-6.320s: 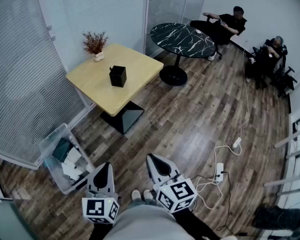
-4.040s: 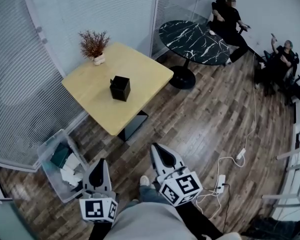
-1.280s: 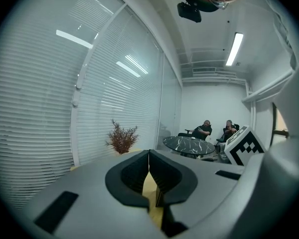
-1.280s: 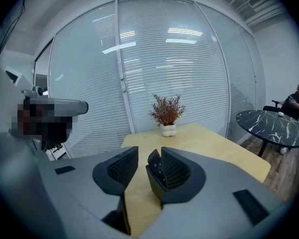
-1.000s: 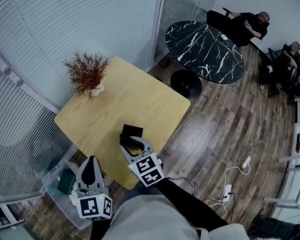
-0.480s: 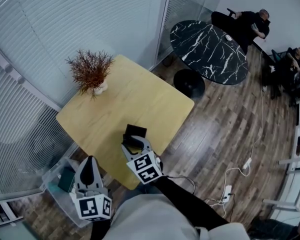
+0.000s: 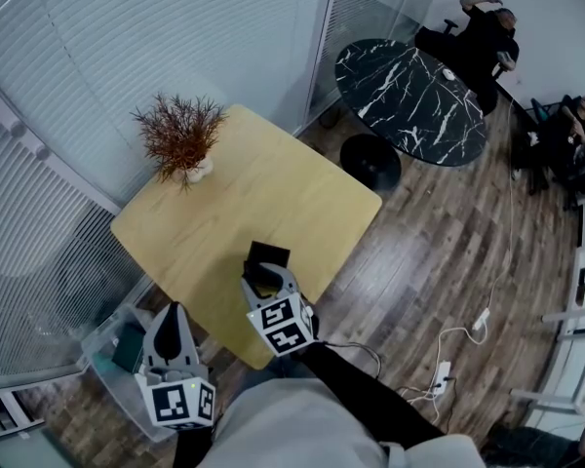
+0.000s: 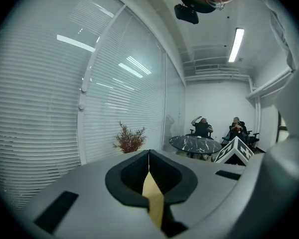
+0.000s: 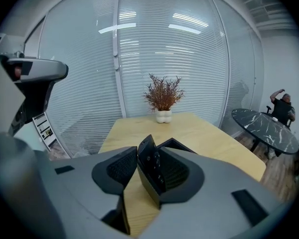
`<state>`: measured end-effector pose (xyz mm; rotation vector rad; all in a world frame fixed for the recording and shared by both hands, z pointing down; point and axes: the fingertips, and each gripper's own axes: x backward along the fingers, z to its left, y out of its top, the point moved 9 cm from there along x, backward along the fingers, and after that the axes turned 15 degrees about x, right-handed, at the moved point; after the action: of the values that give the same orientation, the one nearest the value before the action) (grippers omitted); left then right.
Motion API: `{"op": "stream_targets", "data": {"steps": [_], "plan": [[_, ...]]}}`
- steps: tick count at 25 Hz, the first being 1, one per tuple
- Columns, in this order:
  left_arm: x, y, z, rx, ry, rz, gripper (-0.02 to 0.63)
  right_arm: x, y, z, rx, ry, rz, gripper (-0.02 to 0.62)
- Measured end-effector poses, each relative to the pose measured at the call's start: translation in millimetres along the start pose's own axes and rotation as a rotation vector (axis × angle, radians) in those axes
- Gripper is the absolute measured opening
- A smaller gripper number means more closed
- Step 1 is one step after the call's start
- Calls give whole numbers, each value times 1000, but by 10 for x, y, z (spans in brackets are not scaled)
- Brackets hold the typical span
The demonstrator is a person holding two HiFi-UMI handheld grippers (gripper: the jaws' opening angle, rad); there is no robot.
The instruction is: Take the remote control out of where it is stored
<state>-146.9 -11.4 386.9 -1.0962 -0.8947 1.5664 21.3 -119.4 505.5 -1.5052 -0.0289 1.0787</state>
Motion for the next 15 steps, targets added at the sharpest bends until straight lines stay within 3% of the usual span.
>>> {"op": "stream_targets", "data": {"steps": [15], "plan": [[-16,31,41,-7,-6,-5,9,-3,-8,-2,-15,-31,25,120]]}}
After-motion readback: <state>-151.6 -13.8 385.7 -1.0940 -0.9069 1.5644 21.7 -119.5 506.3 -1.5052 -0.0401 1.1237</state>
